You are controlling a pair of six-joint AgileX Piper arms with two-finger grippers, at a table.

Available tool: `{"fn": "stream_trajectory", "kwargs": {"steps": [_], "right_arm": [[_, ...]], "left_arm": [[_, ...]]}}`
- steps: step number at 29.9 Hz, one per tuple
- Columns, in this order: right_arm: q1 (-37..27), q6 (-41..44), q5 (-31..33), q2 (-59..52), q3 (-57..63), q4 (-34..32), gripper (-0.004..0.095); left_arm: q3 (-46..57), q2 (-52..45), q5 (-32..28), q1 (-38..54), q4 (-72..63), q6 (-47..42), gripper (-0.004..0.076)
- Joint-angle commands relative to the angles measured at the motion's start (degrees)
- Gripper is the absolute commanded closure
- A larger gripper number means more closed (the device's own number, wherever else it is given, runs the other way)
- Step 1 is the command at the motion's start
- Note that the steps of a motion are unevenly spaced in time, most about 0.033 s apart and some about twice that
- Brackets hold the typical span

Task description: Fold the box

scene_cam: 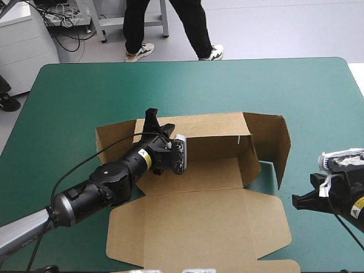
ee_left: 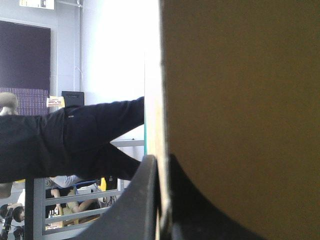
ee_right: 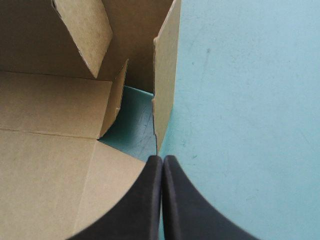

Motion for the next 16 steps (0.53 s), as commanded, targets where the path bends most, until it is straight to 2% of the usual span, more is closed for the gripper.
{"fn": "stream_trajectory", "kwargs": {"steps": [1, 7, 10, 13, 16], "right_arm": [[-0.35, -0.53, -3.92, 2.91, -5.37, -3.19, 0.0926], [-0.35, -0.63, -3.17, 7.75, -13.49, -6.21, 0.0925], [-0.35, -0.63, -3.17, 10.04, -17.14, -6.21, 0.0888], [-0.35, -0.63, -2.82, 12.17, -20.40, -6.73, 0.0757], [-0.35, -0.52, -3.54, 13.87, -22.87, -8.32, 0.0522]], "left_arm": [[-0.97, -1.28, -1.04, -1.14, 1.24, -1.00, 0.0756], [-0.97, -1.28, -0.71, -1.14, 1.24, -2.48, 0.0756], [-0.97, -1.28, -0.71, -1.14, 1.24, -2.52, 0.0756], [-0.97, -1.28, -0.50, -1.14, 1.24, -2.52, 0.0756], [-0.97, -1.28, -0.50, -1.14, 1.38, -2.52, 0.0756]]}}
